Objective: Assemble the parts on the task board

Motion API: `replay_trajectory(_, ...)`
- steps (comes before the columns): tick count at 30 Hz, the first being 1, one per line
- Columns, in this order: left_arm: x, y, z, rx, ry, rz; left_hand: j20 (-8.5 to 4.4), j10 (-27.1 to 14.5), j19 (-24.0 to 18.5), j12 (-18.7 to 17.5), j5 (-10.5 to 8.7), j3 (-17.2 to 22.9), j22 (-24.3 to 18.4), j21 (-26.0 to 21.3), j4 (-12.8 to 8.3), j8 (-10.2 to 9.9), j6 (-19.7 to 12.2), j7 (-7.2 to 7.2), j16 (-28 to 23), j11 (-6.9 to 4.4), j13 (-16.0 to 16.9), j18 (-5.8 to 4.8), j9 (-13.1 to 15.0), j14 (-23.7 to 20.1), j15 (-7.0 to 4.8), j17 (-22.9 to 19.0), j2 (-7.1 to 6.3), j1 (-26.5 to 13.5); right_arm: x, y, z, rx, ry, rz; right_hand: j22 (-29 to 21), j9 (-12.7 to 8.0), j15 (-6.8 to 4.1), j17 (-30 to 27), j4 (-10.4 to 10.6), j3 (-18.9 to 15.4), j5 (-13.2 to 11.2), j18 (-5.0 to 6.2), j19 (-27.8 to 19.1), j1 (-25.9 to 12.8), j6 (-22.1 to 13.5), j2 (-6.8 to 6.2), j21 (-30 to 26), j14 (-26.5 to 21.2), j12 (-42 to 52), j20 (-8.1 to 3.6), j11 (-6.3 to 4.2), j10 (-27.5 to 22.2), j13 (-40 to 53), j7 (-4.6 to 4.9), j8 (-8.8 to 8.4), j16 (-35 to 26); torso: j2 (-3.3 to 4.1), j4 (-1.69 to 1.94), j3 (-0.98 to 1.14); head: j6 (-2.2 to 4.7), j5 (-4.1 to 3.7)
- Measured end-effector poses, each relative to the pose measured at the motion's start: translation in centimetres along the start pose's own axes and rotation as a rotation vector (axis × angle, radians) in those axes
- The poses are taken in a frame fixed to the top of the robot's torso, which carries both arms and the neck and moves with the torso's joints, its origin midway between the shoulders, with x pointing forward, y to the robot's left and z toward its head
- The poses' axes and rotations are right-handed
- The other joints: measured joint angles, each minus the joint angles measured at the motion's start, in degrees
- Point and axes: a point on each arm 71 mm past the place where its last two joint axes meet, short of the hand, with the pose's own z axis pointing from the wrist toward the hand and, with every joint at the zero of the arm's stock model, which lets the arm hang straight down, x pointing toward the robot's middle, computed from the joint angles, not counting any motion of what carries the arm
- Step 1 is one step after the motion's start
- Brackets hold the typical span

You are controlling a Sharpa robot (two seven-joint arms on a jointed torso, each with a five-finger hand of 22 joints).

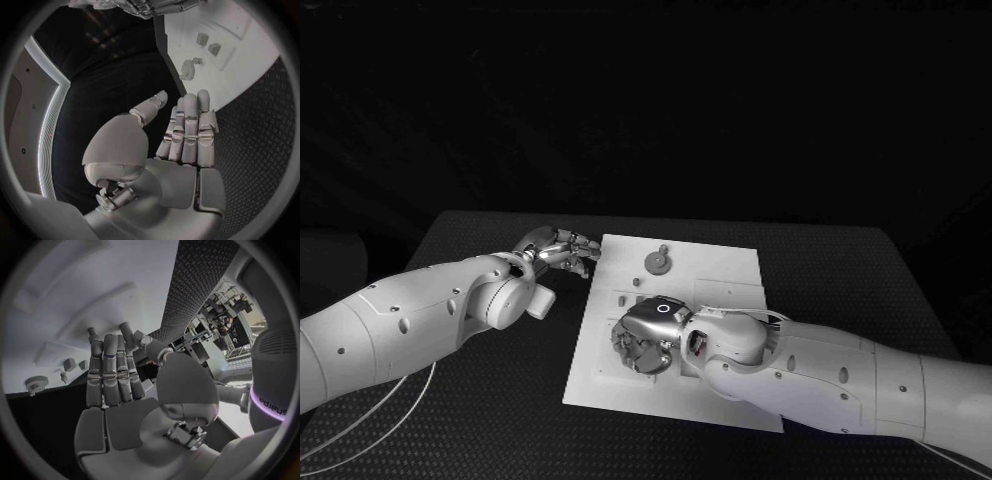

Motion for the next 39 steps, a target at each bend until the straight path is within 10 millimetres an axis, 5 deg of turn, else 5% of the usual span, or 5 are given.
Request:
replay_trajectory(4, 0.0, 0.0, 0.0, 0.0, 0.0, 0.0, 0.0, 0.0, 0.0, 0.0, 0.0, 0.0, 0.0, 0.0, 0.0, 0.0, 0.0, 0.0, 0.0, 0.0, 0.0, 0.0, 0.0, 0.0, 0.0, 0.0, 0.0, 0.0, 0.0, -0.1, -0.1, 0.0, -0.007, 0.014, 0.0, -0.6, 0.52, -0.1, 0.7, -0.3, 0.0, -0.01, -0.3, -1.7, -1.3, -2.13, -0.3, -0.7, -0.7, 0.25, 0.56, -1.1, -0.2, 0.66, -0.67, 0.0, 0.0, -0.02, 0.02, -0.08, 0.07)
replay_trajectory(18, 0.0, 0.0, 0.0, 0.0, -0.001, 0.0, 0.0, 0.0, 0.0, 0.0, 0.0, 0.0, 0.0, 0.0, 0.0, 0.0, 0.0, -0.04, 0.0, -0.01, 0.0, 0.0, 0.0, 0.0, 0.0, 0.0, 0.0, 0.0, 0.1, -0.4, -0.5, 0.005, -0.032, 0.04, -0.2, -0.9, 0.77, -0.1, 0.9, 0.0, 0.0, -0.1, -0.8, -1.8, -1.8, -2.76, -0.3, -0.9, -0.9, 0.4, 0.81, -1.8, -0.2, 0.96, -0.94, 0.0, 0.01, -0.05, 0.05, -0.11, 0.03)
replay_trajectory(25, -0.1, 0.0, 0.0, -0.001, -0.002, 0.0, 0.0, -0.1, 0.0, 0.0, 0.0, 0.0, 0.0, 0.0, 0.0, 0.0, 0.1, 0.1, 0.0, 0.12, 0.0, 0.0, 0.0, 0.0, 0.0, 0.0, 0.0, 0.0, -0.1, -1.1, -1.4, 0.016, -0.08, 0.08, -0.3, -1.7, 1.35, -0.1, 2.7, -0.1, 0.0, -0.82, -1.4, -2.9, -4.1, -5.51, -0.6, -1.5, -1.6, 0.61, 1.24, -3.2, -0.4, 2.08, -2.21, 0.0, 0.01, -0.05, 0.04, 0.04, -0.01)
replay_trajectory(31, -0.3, 0.1, 0.0, -0.002, -0.006, 0.001, 0.01, -0.1, 0.0, 0.0, 0.0, 0.0, 0.0, 0.0, 0.0, 0.0, 0.1, 0.1, 0.0, 0.13, 0.0, 0.0, 0.0, 0.0, 0.0, 0.0, 0.0, 0.0, -3.0, -2.1, -2.6, 0.034, -0.166, 0.152, -0.3, -2.0, 1.36, -0.1, 4.4, -1.2, 0.0, 0.03, -1.4, -3.9, -4.6, -6.37, -0.3, -1.5, -1.6, 0.61, 1.43, -3.4, -0.3, 2.34, -2.22, 0.3, 0.01, -0.05, 0.03, 0.2, -0.08)
replay_trajectory(39, -0.4, 0.2, 0.1, -0.004, -0.012, 0.001, 0.01, -0.1, 0.0, 0.0, 0.0, 0.0, 0.1, 0.0, 0.0, 0.0, 0.1, 0.1, 0.0, 0.13, 0.0, 0.0, 0.0, 0.0, 0.0, 0.1, 0.0, 0.0, -7.3, -6.7, -5.4, 0.171, -0.202, 0.27, -0.3, -0.4, -0.67, 2.8, 5.5, -4.8, 0.0, 0.73, -1.8, -5.7, -3.6, -4.63, 4.0, -2.9, 8.8, 0.08, -1.57, -2.2, 17.0, 1.43, -0.29, 9.2, -0.03, -0.19, 0.04, 0.8, -0.64)
